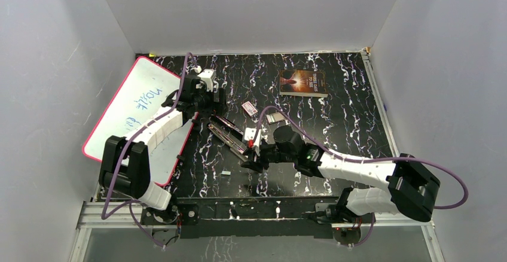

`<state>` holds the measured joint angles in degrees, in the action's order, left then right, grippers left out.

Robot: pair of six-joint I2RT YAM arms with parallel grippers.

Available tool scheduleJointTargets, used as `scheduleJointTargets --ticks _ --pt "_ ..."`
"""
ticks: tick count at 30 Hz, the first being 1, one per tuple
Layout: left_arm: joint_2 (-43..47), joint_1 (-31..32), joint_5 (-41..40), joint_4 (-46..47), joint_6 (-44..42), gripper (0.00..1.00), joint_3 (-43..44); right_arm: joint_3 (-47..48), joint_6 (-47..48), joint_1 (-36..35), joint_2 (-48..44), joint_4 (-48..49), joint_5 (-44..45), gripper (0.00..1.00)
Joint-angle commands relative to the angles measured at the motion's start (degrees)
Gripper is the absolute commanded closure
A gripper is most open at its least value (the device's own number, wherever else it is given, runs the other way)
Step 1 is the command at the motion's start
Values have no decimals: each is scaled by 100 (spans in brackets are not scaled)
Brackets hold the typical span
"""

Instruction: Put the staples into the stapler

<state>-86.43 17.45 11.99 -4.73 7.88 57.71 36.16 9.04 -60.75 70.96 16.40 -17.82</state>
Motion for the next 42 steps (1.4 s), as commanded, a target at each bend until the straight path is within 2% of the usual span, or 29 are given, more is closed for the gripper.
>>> scheduleJointTargets --ticks 1,5,12,20,33,42 --pt "314 -16 5 87 -57 9 -47 -25 257 23 46 538 -133 49" --pt "329 -22 58 69 -67 9 -45 -230 127 25 197 1204 41 50" --pt "443 -23 -19 43 -93 8 -54 -100 -108 29 768 1579 -87 51" --pt "465 -18 -66 15 -86 8 -52 74 262 28 1569 1932 -411 50" --pt "282 -19 -162 -27 -137 8 -20 139 1313 28 1963 1885 -1328 46" --pt "223 -18 -183 -59 -163 8 3 438 1061 20 2639 2063 -1246 43"
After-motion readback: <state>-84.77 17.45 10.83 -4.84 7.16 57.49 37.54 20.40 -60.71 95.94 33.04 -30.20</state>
